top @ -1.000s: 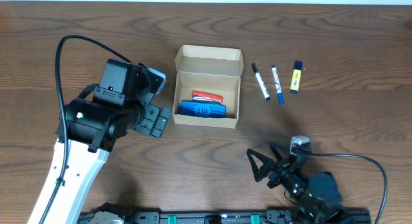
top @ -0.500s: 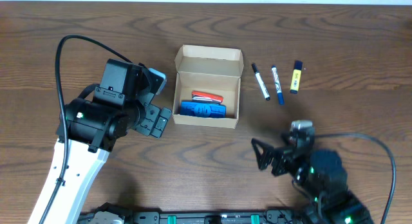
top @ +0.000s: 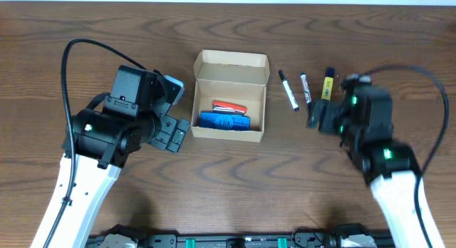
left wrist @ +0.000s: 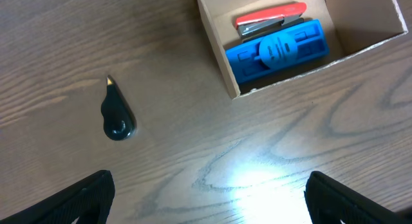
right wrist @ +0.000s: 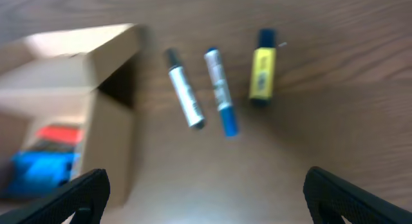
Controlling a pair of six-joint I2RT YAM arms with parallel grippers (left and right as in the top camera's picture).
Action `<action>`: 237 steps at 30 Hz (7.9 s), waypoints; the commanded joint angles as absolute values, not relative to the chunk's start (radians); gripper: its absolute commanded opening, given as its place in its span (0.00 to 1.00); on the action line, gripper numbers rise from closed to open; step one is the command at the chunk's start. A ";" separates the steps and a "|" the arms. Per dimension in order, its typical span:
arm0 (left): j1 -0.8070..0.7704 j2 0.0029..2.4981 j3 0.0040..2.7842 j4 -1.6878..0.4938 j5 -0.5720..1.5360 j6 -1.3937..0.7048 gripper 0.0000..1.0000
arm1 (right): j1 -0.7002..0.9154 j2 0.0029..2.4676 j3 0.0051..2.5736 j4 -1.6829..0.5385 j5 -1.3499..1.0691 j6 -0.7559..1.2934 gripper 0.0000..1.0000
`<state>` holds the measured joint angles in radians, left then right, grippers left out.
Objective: Pack container
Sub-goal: 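Reach the right gripper to the yellow highlighter and grasp it, then lift the yellow highlighter with the right gripper and carry it over the box, then lower the highlighter into the box's right side and open the right gripper, then withdraw the right gripper up and away from the box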
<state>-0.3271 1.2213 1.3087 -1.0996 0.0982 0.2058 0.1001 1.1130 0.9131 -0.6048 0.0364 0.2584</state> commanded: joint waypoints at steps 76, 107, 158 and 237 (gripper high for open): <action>-0.320 1.215 1.319 -1.103 0.102 0.194 0.95 | -0.042 1.852 1.421 -0.586 0.051 0.318 0.06; -0.320 1.215 1.319 -1.103 0.102 0.194 0.95 | 0.546 1.783 1.425 -0.723 0.148 0.609 0.01; -0.320 1.215 1.319 -1.103 0.102 0.194 0.95 | 0.604 1.865 1.425 -0.883 0.134 0.722 0.18; 0.003 1.597 1.296 -0.930 -0.036 0.232 0.95 | 0.243 1.511 1.509 -1.048 -0.030 0.051 0.99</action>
<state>-0.0269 1.5627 1.3003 -0.9401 -0.0254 0.2134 0.2462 1.5337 1.5146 -1.0515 -0.0280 0.0631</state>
